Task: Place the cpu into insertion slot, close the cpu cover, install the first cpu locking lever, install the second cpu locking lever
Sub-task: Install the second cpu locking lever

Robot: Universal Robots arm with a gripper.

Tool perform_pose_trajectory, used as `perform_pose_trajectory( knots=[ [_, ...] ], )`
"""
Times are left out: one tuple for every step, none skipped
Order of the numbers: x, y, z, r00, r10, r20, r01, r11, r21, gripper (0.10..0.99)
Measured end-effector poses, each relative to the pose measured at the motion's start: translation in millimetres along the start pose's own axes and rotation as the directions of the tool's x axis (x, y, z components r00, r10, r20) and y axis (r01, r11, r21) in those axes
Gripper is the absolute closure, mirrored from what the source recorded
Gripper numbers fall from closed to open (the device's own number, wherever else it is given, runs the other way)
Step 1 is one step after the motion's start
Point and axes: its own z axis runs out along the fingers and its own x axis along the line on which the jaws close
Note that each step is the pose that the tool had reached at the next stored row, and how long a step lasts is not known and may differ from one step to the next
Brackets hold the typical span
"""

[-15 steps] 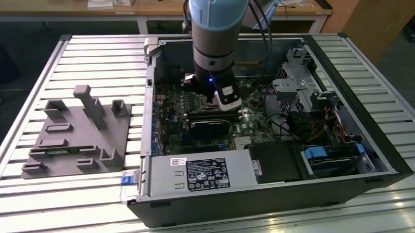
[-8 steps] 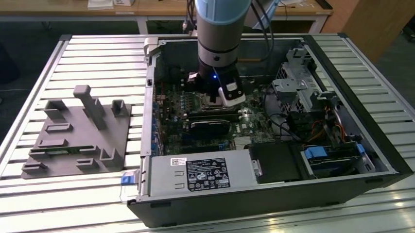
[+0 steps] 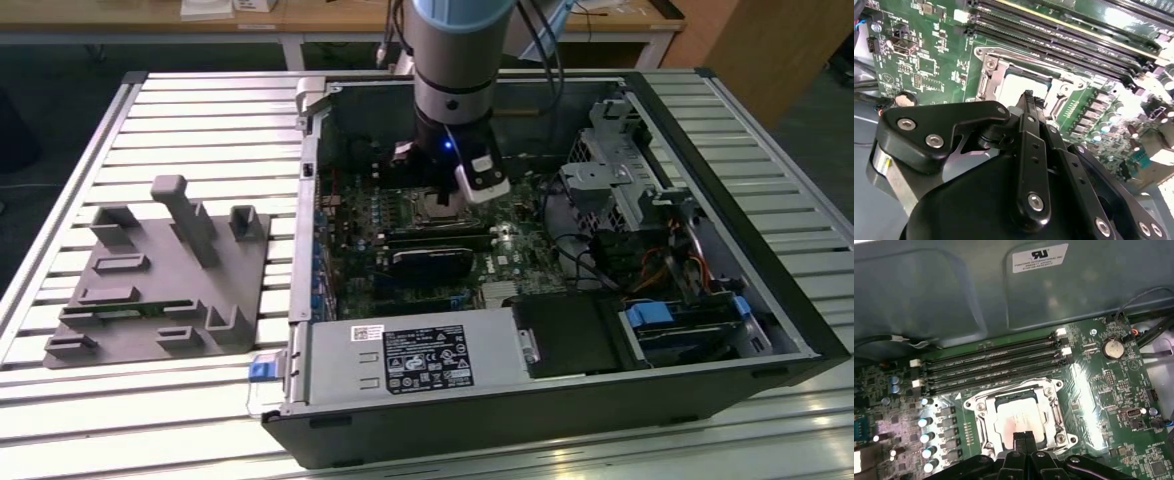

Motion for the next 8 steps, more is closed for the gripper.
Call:
perform_pose_trajectory(
  knots=[
    [-0.1,2.3,0.9,1.0000,-0.001,0.0027,0.001,0.9999,0.012,0.980],
    [0.1,4.6,1.9,1.0000,-0.001,0.0053,0.001,0.9997,0.023,0.980],
    [0.4,7.2,3.1,1.0000,-0.002,0.0077,0.002,0.9994,0.034,0.980],
    [0.9,10.1,4.5,1.0000,-0.003,0.0091,0.002,0.9992,0.041,0.980],
    [1.5,12.5,6.1,0.9999,-0.003,0.0097,0.002,0.9991,0.043,0.980],
    [1.8,13.9,7.1,0.9999,-0.003,0.0099,0.002,0.9990,0.044,0.980],
    [1.9,14.4,7.5,0.9999,-0.003,0.0100,0.002,0.9990,0.044,0.980],
    [2.0,14.5,7.5,0.9999,-0.003,0.0099,0.002,0.9990,0.044,0.980]
  ],
)
